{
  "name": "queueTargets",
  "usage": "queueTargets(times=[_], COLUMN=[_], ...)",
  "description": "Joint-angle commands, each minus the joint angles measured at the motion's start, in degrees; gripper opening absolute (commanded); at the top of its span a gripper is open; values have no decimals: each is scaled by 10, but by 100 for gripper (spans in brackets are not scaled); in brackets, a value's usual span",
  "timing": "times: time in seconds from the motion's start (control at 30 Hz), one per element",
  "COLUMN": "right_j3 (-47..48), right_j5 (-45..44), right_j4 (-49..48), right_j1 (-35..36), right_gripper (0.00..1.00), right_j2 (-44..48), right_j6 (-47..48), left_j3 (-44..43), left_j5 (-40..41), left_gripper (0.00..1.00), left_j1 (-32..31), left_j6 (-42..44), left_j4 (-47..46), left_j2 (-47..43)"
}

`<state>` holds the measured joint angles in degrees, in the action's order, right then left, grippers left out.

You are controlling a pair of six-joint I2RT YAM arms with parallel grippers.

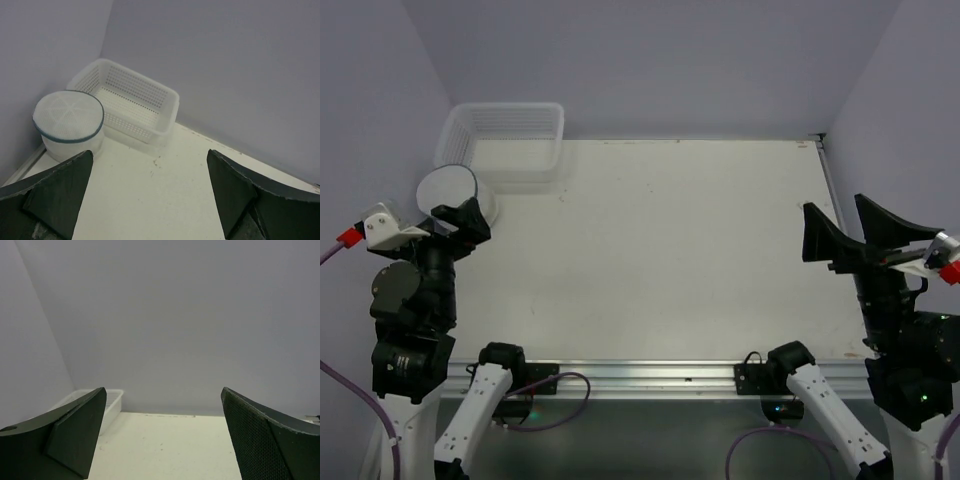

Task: Unzip the laundry bag and remove the bra

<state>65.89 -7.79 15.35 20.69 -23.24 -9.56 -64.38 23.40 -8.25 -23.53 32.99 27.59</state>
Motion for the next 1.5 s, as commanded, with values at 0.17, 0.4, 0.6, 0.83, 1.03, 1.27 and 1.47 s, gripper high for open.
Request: queueTargets(times=[0.17,0.4,0.6,0.83,1.03,1.27,1.47], right_j3=[-50,-95,-109,-147,-162,-161,-160], right_j5=[32,111,174,296,327,343,347], right_j4=[1,50,78,49,28,32,33], right_j1=[-1,-1,-1,-1,-2,-1,-1], right_gripper=[99,99,99,99,99,99,99], right_j2=[-29,-91,-149,-183,-182,-182,-174], right_j6=[-53,-144,-186,-190,-173,-132,-108], left_j3=[32,93,145,156,158,191,216], left_j5=[7,-135,-97,-49,-60,-89,-107], left_gripper=[100,100,100,100,100,100,100], left_j1=[2,3,23,151,250,301,329], left_j6=[-56,-162,-227,-270,-347,-398,-419], left_j4=[15,-39,-125,-248,-303,-402,-464], left_j2=[44,154,232,299,366,446,498])
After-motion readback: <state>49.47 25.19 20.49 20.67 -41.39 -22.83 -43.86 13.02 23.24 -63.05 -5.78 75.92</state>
